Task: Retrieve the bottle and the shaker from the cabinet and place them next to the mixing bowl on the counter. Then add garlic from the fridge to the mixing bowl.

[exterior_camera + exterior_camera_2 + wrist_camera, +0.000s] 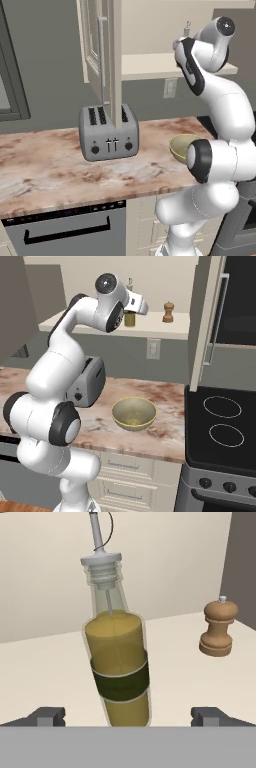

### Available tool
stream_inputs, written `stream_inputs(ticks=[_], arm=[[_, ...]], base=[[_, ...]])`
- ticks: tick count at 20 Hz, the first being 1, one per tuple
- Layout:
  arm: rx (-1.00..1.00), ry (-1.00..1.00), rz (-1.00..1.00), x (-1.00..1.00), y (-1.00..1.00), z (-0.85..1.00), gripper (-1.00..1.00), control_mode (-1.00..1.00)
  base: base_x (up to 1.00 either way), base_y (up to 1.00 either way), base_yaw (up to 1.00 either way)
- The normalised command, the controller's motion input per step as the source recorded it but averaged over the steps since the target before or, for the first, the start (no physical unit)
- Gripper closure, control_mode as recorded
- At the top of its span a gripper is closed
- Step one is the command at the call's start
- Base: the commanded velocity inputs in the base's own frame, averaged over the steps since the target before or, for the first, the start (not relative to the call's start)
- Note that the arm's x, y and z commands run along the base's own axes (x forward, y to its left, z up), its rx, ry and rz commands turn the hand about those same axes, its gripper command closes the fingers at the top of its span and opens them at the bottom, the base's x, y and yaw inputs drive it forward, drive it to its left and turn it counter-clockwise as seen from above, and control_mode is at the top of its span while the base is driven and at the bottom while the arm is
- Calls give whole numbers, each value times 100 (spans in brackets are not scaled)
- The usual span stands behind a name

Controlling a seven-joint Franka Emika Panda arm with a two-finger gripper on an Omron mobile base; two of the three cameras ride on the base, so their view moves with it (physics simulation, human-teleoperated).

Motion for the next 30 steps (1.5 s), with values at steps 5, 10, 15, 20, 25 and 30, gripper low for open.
stream_inputs(ticks=[5,10,15,20,25,30], arm=[[0,1,0,0,3,-5,-100,-100],[0,0,0,9,1,0,-100,-100],[0,0,0,13,0,0,-100,-100],[0,0,0,16,0,-2,-100,-100],[0,0,0,9,0,-5,-100,-100],[0,3,0,0,0,-5,-100,-100]], base=[[0,0,0],[0,0,0],[0,0,0],[0,0,0],[0,0,0],[0,0,0]])
